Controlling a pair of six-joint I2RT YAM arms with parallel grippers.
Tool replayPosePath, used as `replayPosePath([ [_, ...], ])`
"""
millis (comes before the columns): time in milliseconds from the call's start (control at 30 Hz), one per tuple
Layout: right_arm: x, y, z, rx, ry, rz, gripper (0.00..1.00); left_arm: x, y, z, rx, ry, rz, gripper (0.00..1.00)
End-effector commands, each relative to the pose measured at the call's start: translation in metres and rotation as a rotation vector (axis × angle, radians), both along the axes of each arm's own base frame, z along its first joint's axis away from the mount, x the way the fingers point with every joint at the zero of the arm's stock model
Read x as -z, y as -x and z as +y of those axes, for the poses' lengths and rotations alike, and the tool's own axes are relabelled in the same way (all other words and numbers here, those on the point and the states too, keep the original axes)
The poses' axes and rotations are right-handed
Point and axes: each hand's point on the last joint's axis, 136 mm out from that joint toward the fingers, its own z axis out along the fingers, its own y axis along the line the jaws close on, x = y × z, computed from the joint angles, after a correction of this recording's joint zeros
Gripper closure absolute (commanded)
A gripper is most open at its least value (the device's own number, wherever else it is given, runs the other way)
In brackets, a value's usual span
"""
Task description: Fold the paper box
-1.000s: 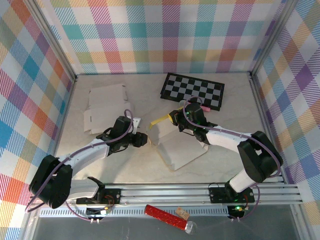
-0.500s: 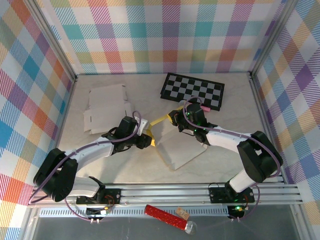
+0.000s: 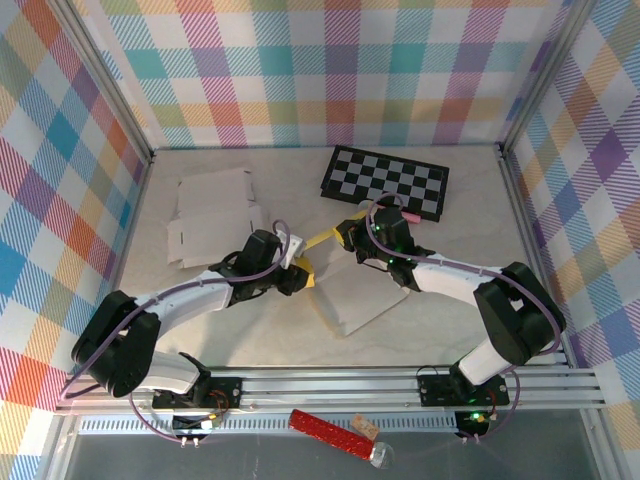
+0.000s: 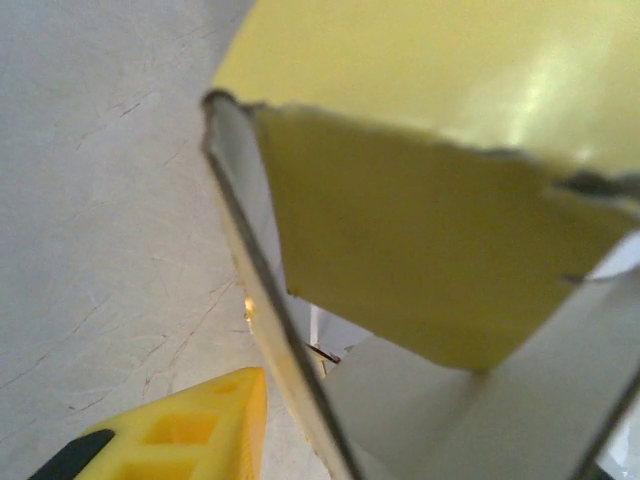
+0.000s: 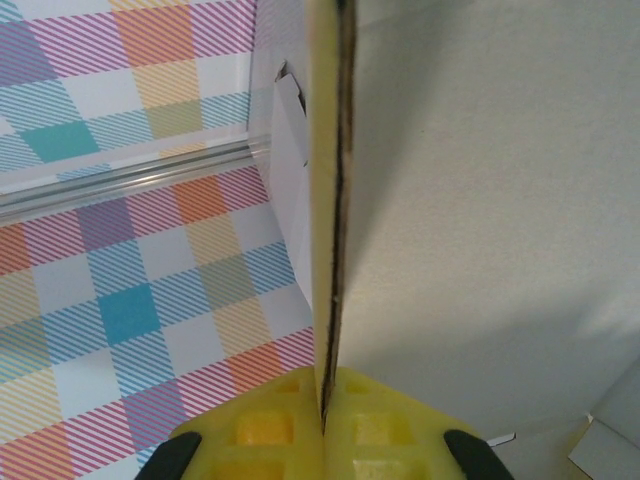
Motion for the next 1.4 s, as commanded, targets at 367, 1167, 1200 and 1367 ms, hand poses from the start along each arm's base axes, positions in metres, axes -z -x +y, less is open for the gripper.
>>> replayPosePath([
  [367, 0.009, 0.009, 0.007, -0.089, -0.003, -0.156, 1.0, -0.007, -0.019, -0.008, -0.091, 0.006, -0.066, 0.71],
  [1167, 0.025, 0.015, 0.006, -0.047, 0.01, -0.15, 1.0, -0.007, -0.035, -0.017, -0.353, 0.013, -0.115, 0.78],
  [1200, 0.025, 0.015, 0.006, -0.046, 0.011, -0.15, 1.0, -0.007, -0.035, -0.019, -0.361, 0.017, -0.111, 0.79],
  [1367, 0.027, 0.016, 0.008, -0.043, 0.013, -0.139, 1.0, -0.009, -0.04, -0.027, -0.381, 0.029, -0.113, 0.81],
])
